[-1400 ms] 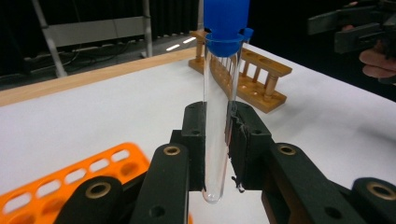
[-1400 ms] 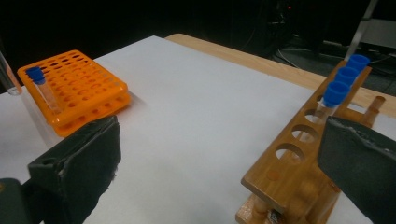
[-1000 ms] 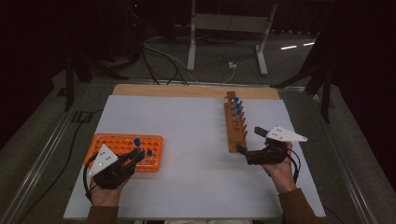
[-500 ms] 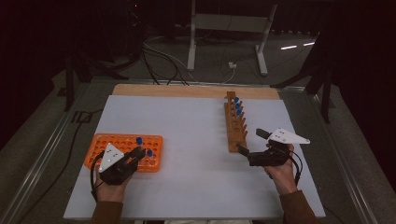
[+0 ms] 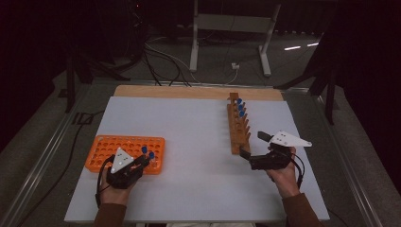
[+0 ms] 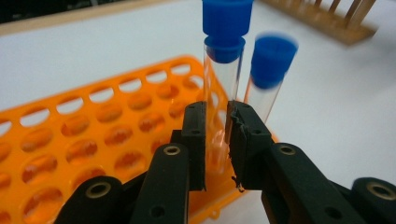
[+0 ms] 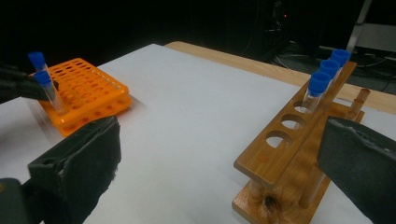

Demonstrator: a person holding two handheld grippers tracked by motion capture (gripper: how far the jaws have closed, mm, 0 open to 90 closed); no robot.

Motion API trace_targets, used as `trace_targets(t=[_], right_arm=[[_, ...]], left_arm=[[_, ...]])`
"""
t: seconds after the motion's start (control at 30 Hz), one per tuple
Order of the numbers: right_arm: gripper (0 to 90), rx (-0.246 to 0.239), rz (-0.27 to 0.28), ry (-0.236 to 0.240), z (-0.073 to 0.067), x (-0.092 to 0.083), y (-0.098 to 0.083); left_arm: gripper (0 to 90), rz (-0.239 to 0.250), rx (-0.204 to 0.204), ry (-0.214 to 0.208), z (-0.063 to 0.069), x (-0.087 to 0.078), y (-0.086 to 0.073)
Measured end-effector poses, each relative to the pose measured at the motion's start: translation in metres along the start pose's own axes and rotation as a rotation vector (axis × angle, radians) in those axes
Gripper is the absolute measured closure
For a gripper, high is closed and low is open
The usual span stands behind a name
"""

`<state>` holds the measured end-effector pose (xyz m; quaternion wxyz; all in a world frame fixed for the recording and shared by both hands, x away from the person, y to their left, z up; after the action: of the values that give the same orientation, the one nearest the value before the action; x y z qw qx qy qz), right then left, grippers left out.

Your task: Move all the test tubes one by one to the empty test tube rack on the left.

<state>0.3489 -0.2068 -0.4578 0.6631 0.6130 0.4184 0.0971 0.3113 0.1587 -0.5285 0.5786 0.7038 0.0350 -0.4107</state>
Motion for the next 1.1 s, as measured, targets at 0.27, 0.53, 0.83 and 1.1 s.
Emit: trace_targets(t=[0.27, 0.53, 0.83, 1.1], right_arm=[[0.0, 0.001, -0.005, 0.0, 0.0, 0.0, -0.002], [0.0, 0.0, -0.008, 0.004, -0.001, 0.001, -0.002], [0.0, -0.001, -0.011, 0.008, -0.001, 0.002, -0.002], [0.0, -0.002, -0.007, 0.005, 0.0, 0.004, -0.001]], left_arm=[[78.6, -0.052, 0.016, 0.011, 0.001, 0.005, -0.006], [77.5, -0.044, -0.014, 0.0, 0.001, 0.003, -0.006], [77.2, 0.031, -0.009, -0.017, 0.003, -0.01, 0.005], [78.1, -0.003, -0.046, -0.021, -0.003, -0.012, -0.003]])
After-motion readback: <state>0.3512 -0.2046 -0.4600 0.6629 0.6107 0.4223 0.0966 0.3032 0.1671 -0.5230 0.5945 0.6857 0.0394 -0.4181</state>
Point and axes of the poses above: each handheld gripper's, and its own axes: x roughly forward along the jaws, y roughly out of its top, z roughly to its right, the point moved 8 cm from there along x, roughly forward along the jaws, and after that the axes turned 5 degrees about -z, right-handed, at the moved point
